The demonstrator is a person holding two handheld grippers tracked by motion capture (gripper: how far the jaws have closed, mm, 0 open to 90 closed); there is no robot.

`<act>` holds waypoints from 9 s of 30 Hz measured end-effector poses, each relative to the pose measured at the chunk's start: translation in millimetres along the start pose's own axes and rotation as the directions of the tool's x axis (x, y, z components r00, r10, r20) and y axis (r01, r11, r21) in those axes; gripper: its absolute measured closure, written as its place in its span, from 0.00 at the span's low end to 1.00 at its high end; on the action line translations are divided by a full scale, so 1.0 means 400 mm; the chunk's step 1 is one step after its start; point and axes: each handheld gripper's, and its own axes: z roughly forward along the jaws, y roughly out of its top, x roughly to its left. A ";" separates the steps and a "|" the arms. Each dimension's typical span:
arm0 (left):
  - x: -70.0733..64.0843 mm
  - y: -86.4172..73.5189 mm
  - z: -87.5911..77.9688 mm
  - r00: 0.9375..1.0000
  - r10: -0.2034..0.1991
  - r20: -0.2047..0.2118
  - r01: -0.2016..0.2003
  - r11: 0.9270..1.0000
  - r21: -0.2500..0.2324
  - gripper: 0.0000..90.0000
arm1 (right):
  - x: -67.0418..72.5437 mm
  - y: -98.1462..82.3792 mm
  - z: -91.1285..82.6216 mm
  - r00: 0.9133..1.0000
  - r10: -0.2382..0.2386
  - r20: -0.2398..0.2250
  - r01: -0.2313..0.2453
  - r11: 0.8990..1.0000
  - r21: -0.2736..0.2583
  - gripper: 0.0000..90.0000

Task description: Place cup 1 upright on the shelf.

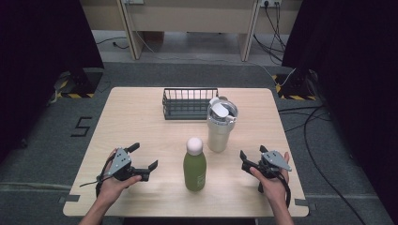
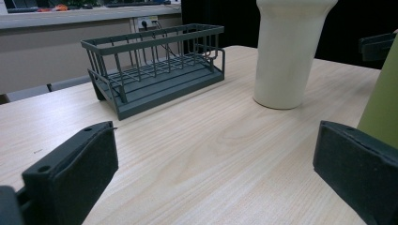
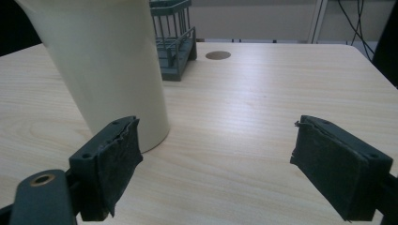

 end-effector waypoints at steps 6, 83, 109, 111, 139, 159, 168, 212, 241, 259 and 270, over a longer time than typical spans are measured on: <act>0.002 0.000 0.003 1.000 -0.005 -0.002 0.005 1.000 0.001 0.00 | 0.015 0.010 -0.004 0.999 -0.019 -0.031 0.019 1.000 -0.011 0.17; 0.003 0.001 -0.001 1.000 0.000 0.011 0.000 1.000 -0.003 0.00 | 0.171 0.100 0.245 0.981 -0.141 -0.131 0.129 0.986 -0.102 0.08; 0.005 0.000 -0.002 1.000 0.005 0.020 -0.005 1.000 0.001 0.05 | 0.173 0.101 0.252 0.979 -0.155 -0.130 0.140 0.983 -0.118 0.10; 0.004 0.000 -0.001 1.000 0.004 0.021 -0.004 1.000 0.001 0.05 | 0.173 0.101 0.251 0.979 -0.156 -0.133 0.141 0.983 -0.119 0.10; 0.006 0.000 -0.003 1.000 0.000 0.020 0.000 1.000 -0.002 0.06 | 0.166 0.134 0.252 0.984 -0.128 -0.122 0.115 0.987 -0.110 0.11; 0.004 -0.001 -0.003 1.000 0.000 0.021 0.000 1.000 -0.002 0.06 | 0.153 0.201 0.241 0.985 -0.121 -0.119 0.105 0.985 -0.136 0.11; 0.004 -0.001 -0.003 1.000 -0.001 0.020 0.001 1.000 -0.003 0.06 | 0.154 0.225 0.244 0.984 -0.126 -0.123 0.108 0.983 -0.148 0.11; 0.006 0.001 -0.004 1.000 -0.003 0.017 0.003 1.000 -0.005 0.06 | 0.155 0.316 0.286 0.986 -0.118 -0.121 0.095 0.979 -0.179 0.11; 0.006 0.000 -0.002 1.000 -0.005 0.018 0.005 1.000 -0.003 0.06 | 0.159 0.355 0.312 0.986 -0.120 -0.119 0.096 0.977 -0.188 0.11; 0.007 0.001 -0.004 1.000 -0.004 0.017 0.004 1.000 -0.005 0.06 | 0.164 0.379 0.326 0.986 -0.117 -0.120 0.093 0.976 -0.195 0.11; 0.008 0.001 -0.004 1.000 -0.005 0.016 0.005 1.000 -0.007 0.06 | 0.168 0.393 0.341 0.986 -0.113 -0.121 0.087 0.977 -0.197 0.11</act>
